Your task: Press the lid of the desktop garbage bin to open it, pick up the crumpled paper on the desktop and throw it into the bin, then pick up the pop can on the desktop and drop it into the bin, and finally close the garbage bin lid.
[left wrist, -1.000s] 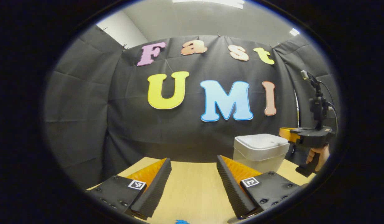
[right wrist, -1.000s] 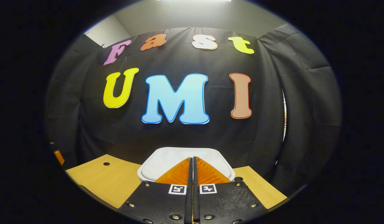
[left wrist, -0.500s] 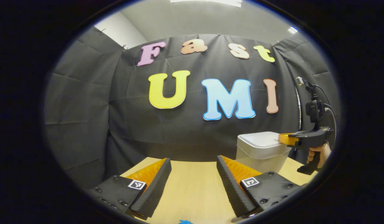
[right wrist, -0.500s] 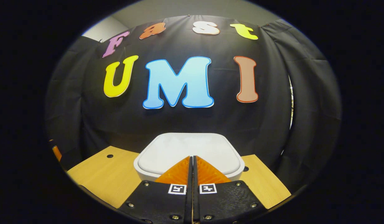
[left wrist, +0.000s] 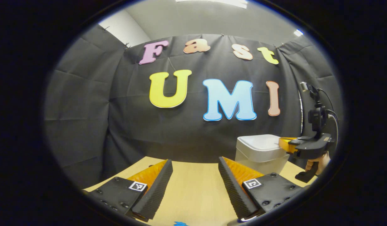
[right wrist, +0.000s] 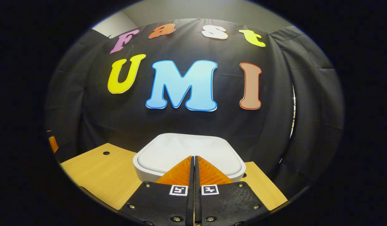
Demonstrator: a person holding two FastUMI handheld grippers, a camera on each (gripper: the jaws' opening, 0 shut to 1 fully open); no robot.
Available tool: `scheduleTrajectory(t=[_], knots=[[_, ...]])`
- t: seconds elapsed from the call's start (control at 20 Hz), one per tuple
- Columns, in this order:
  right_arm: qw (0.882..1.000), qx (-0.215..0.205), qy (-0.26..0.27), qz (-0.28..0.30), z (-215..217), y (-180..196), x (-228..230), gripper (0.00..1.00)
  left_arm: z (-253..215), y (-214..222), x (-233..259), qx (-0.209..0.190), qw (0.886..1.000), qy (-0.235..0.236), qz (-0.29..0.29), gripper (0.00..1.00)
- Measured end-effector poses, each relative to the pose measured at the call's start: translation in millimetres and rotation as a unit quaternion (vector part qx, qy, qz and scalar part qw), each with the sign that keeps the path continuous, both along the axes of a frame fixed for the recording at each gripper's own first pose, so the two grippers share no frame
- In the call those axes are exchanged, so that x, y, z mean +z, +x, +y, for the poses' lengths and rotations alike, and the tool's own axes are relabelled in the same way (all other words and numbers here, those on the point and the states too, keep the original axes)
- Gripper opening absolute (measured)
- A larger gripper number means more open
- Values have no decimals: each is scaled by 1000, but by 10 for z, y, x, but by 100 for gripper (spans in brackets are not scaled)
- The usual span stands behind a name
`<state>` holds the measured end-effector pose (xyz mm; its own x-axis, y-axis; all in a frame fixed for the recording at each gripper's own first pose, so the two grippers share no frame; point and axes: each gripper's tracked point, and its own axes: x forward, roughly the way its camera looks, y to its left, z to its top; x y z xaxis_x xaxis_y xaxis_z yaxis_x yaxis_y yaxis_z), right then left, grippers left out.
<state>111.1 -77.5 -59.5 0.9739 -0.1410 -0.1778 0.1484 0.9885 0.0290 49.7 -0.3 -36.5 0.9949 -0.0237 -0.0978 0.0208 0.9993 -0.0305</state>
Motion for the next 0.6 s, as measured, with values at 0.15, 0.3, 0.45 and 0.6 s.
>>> scheduleTrajectory(t=[0.15, 0.3, 0.45, 0.6], knots=[[1000, 4, 28, -8, -6, -4, 97, 2, -12, -72, -2, 4, 1000, 3, 2, 95], [998, 15, 61, 12, -11, -27, 99, 1, -13, -186, 33, 11, 1000, 20, 1, 99], [998, 22, 53, -23, -17, -113, 357, 1, -26, -322, 58, 28, 999, 30, 5, 99], [997, 32, 51, -50, -27, -125, 521, 1, -67, -510, 12, 45, 998, 33, 16, 99]])
